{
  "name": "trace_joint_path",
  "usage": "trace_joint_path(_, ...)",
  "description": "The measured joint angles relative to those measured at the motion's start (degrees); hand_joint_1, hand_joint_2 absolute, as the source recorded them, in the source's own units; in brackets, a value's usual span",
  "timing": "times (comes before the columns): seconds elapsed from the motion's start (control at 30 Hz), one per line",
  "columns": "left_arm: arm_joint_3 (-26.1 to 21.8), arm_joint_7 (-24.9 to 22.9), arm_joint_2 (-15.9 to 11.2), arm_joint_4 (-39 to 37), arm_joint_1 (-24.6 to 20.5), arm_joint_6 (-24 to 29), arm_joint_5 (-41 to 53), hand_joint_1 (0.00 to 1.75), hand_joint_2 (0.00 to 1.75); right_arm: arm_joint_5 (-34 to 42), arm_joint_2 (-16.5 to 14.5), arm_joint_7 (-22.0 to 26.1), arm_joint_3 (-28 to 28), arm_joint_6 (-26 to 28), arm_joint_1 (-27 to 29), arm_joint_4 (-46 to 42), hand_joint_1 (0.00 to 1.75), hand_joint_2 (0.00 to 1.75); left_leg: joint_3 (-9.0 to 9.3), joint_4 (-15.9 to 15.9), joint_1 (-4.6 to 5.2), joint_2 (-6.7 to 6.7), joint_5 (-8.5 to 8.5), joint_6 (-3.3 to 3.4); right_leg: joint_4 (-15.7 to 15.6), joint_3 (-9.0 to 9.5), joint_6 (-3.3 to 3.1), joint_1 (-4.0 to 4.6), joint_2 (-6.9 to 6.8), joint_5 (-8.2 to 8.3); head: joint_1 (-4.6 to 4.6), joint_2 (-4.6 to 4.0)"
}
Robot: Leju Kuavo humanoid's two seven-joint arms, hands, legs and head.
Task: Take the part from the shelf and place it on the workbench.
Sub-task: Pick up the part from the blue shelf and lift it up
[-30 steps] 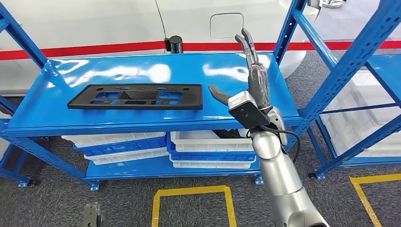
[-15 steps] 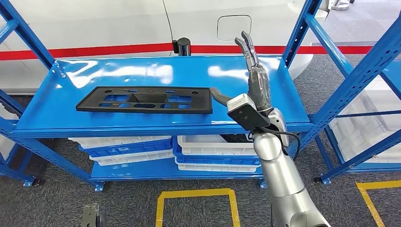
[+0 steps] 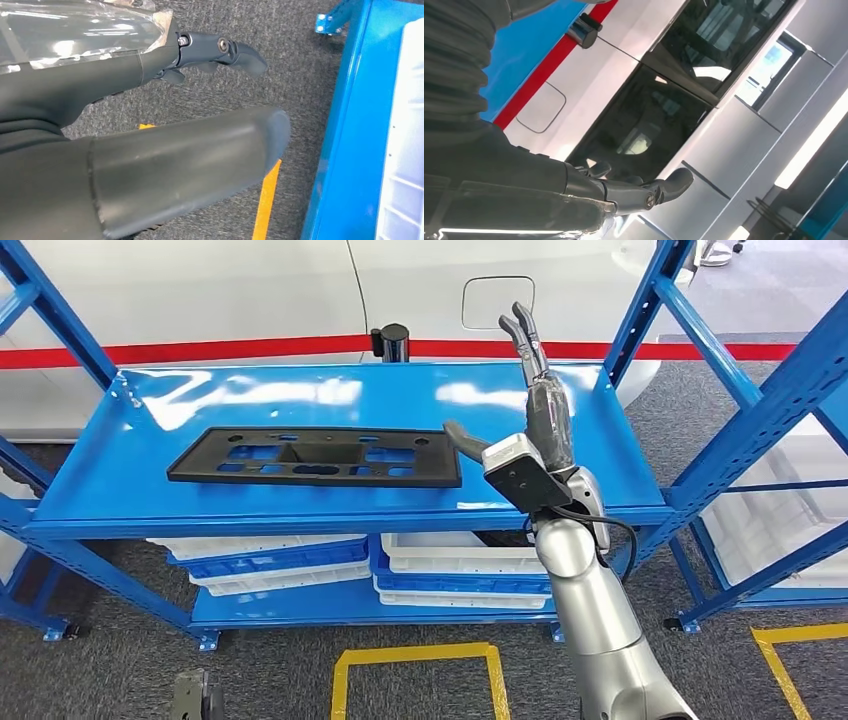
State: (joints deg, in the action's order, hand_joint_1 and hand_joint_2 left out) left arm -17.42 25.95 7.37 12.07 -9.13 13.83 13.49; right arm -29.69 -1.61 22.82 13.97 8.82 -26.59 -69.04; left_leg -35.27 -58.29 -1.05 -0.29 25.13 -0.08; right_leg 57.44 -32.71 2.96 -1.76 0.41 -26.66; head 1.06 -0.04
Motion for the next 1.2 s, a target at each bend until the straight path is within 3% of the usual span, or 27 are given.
trace_joint_path(0.07, -0.3, 0.1, -0.1, 0.0, 0.1, -0.1, -0.2, 0.0, 0.0, 0.0, 0.0, 0.0, 0.0, 0.0, -0.2, 0.0, 0.0, 1.75, 0.25, 0.3, 0.12, -0.03, -0.2, 1.11, 0.3, -0.25, 0.59, -0.11, -0.14, -0.29, 0.04, 0.0)
trace_joint_path(0.1, -0.5, 0.1, -0.1, 0.0, 0.1, -0.1, -0.3, 0.0, 0.0, 0.0, 0.1, 0.0, 0.0, 0.0, -0.4, 0.1, 0.0, 1.75, 0.44, 0.5, 0.15, -0.04, -0.27, 1.7, 1.8, -1.04, 0.57, -0.1, -0.21, -1.0, 0.08, 0.0)
trace_joint_path(0.2, -0.9, 0.1, -0.1, 0.0, 0.1, -0.7, -0.4, 0.0, 0.0, 0.0, 0.3, 0.0, 0.0, -0.2, -0.7, 0.4, 0.0, 1.75, 0.7, 0.6, 0.54, -0.09, -0.03, 2.85, 12.9, -7.06, -0.42, 0.2, -0.27, -4.86, 0.18, 0.0)
trace_joint_path(0.23, -1.0, 0.1, -0.1, 0.0, 0.2, -0.8, -0.4, 0.0, 0.0, 0.0, 0.4, 0.0, 0.0, -0.2, -0.7, 0.6, 0.0, 1.75, 0.75, 0.6, 0.72, -0.16, 0.08, 3.01, 16.0, -9.01, -0.5, 0.35, -0.27, -5.56, 0.18, 0.0)
trace_joint_path(0.27, -1.1, 0.1, -0.1, 0.0, 0.2, -1.0, -0.5, 0.0, 0.0, 0.0, 0.5, 0.1, 0.0, -0.2, -0.7, 0.8, 0.0, 1.75, 0.86, 0.6, 0.89, -0.26, 0.19, 3.14, 17.1, -10.0, -0.38, 0.49, -0.27, -5.4, 0.17, 0.0)
trace_joint_path(0.3, -1.2, 0.0, -0.1, 0.0, 0.3, -1.2, -0.5, 0.0, 0.0, 0.0, 0.5, 0.1, 0.0, -0.3, -0.7, 1.0, 0.0, 1.75, 1.07, 0.6, 1.04, -0.39, 0.33, 3.19, 15.8, -9.7, -0.13, 0.62, -0.27, -4.3, 0.16, 0.0)
trace_joint_path(0.37, -1.4, -0.2, -0.1, 0.0, 0.3, -1.3, -0.5, 0.0, 0.0, 0.0, 0.6, 0.1, 0.0, -0.3, -0.8, 1.1, 0.0, 1.75, 1.66, 0.6, 1.27, -0.59, 0.74, 3.1, 7.8, -6.26, 0.15, 0.91, -0.27, -0.73, 0.17, 0.0)
trace_joint_path(0.43, -1.5, -0.5, -0.1, 0.0, 0.2, -1.3, -0.3, 0.0, 0.0, 0.0, 0.5, 0.2, 0.1, -0.4, -1.0, 1.2, 0.0, 1.75, 2.06, 0.5, 1.63, -0.74, 1.3, 2.73, 1.6, -3.1, -0.32, 1.24, -0.22, 1.55, 0.14, 0.0)
trace_joint_path(0.5, -1.6, -0.6, -0.1, 0.0, 0.2, -1.3, -0.2, 0.0, 0.0, 0.0, 0.5, 0.3, 0.1, -0.5, -1.1, 1.3, 0.0, 1.75, 2.22, 0.6, 1.77, -0.81, 1.68, 2.29, 0.5, -2.32, -1.07, 1.54, -0.17, 1.78, 0.09, 0.0)
trace_joint_path(0.6, -1.6, -0.8, -0.2, 0.0, 0.2, -1.3, 0.0, 0.0, 0.0, 0.0, 0.4, 0.5, 0.0, -0.5, -1.3, 1.3, 0.0, 1.75, 1.56, -1.1, 1.46, -0.69, 2.89, 1.37, 0.0, -1.5, -2.15, 0.83, -0.15, 1.62, 0.05, 0.0)
trace_joint_path(0.63, -1.6, -0.9, -0.3, 0.0, 0.2, -1.2, 0.0, 0.0, 0.0, 0.0, 0.3, 0.5, 0.0, -0.6, -1.4, 1.3, 0.0, 1.75, 0.39, -3.5, 1.3, -0.61, 3.99, 1.0, -0.2, -1.06, -2.52, 0.53, -0.16, 1.48, 0.04, 0.0)
trace_joint_path(0.7, -1.6, -1.0, -0.3, 0.0, 0.3, -1.2, 0.1, 0.0, 0.0, 0.0, 0.1, 0.6, 0.0, -0.6, -1.5, 1.5, 0.0, 1.75, -3.78, -11.1, 0.87, -0.48, 6.76, 0.31, -0.2, -0.39, -3.08, 0.52, -0.21, 0.95, 0.01, 0.0)
trace_joint_path(0.77, -1.6, -1.1, -0.3, 0.0, 0.5, -1.1, 0.2, 0.0, 0.0, 0.0, 0.0, 0.6, 0.0, -0.8, -1.5, 1.7, 0.0, 1.75, -7.48, -15.9, 0.4, -0.31, 7.34, -0.23, -0.2, 0.13, -3.15, 0.49, -0.18, 0.44, 0.0, 0.0)
trace_joint_path(0.8, -1.6, -1.1, -0.3, 0.0, 0.5, -1.1, 0.3, 0.0, 0.0, 0.0, 0.0, 0.6, 0.0, -0.9, -1.5, 1.9, 0.0, 1.75, -7.81, -15.3, 0.17, -0.17, 5.95, -0.42, -0.1, 0.48, -3.0, 0.42, -0.14, 0.15, -0.01, 0.0)
trace_joint_path(0.83, -1.7, -1.2, -0.4, 0.0, 0.5, -1.0, 0.4, 0.0, 0.0, 0.0, 0.0, 0.6, 0.0, -1.0, -1.5, 2.0, 0.0, 1.75, -6.89, -12.3, -0.04, -0.01, 3.58, -0.54, -0.1, 0.93, -2.8, 0.3, -0.08, -0.19, 0.0, 0.0)
trace_joint_path(0.87, -1.7, -1.2, -0.4, 0.0, 0.5, -0.9, 0.5, 0.0, 0.0, 0.0, 0.0, 0.6, 0.0, -1.0, -1.5, 2.1, 0.0, 1.75, -5.17, -8.0, -0.23, 0.15, 0.95, -0.64, -0.1, 1.42, -2.51, 0.22, -0.04, -0.58, 0.0, 0.0)
trace_joint_path(0.93, -1.7, -1.2, -0.4, 0.0, 0.5, -0.8, 0.8, 0.0, 0.0, 0.0, -0.1, 0.7, 0.0, -1.0, -1.7, 2.2, 0.0, 1.75, -1.95, -1.3, -0.13, 0.22, -1.77, -0.57, -0.1, 2.06, -1.77, 0.42, 0.02, -1.29, -0.02, 0.0)
trace_joint_path(1.0, -1.7, -1.2, -0.4, 0.0, 0.4, -0.8, 0.9, 0.0, 0.0, 0.0, -0.1, 0.8, 0.1, -1.0, -1.9, 2.2, 0.0, 1.75, -1.02, 0.1, 0.33, 0.08, -1.46, 0.02, -0.3, 2.18, -1.07, 0.62, 0.02, -1.62, -0.05, 0.0)
trace_joint_path(1.1, -1.8, -1.2, -0.4, 0.0, 0.4, -0.7, 1.0, 0.0, 0.0, 0.0, -0.2, 0.9, 0.1, -1.0, -2.0, 2.2, 0.0, 1.75, -0.54, 0.6, 0.37, 0.0, -1.31, 1.47, 0.3, 1.9, -0.26, 0.37, -0.11, -2.35, -0.02, 0.0)
trace_joint_path(1.13, -1.9, -1.2, -0.4, 0.0, 0.4, -0.7, 1.0, 0.0, 0.0, 0.0, -0.2, 0.9, 0.1, -1.0, -2.1, 2.2, 0.0, 1.75, -0.26, 0.8, 0.28, 0.0, -1.25, 1.92, 2.4, 0.8, -0.27, 0.35, -0.15, -3.21, 0.02, 0.0)
trace_joint_path(1.2, -1.9, -1.2, -0.5, 0.0, 0.4, -0.7, 1.1, 0.0, 0.0, 0.0, -0.1, 0.9, 0.1, -1.0, -2.1, 2.3, 0.0, 1.75, 0.13, 0.9, 0.36, 0.0, -0.91, 2.59, 10.0, -3.55, -0.64, 0.4, -0.18, -5.67, 0.08, 0.0)
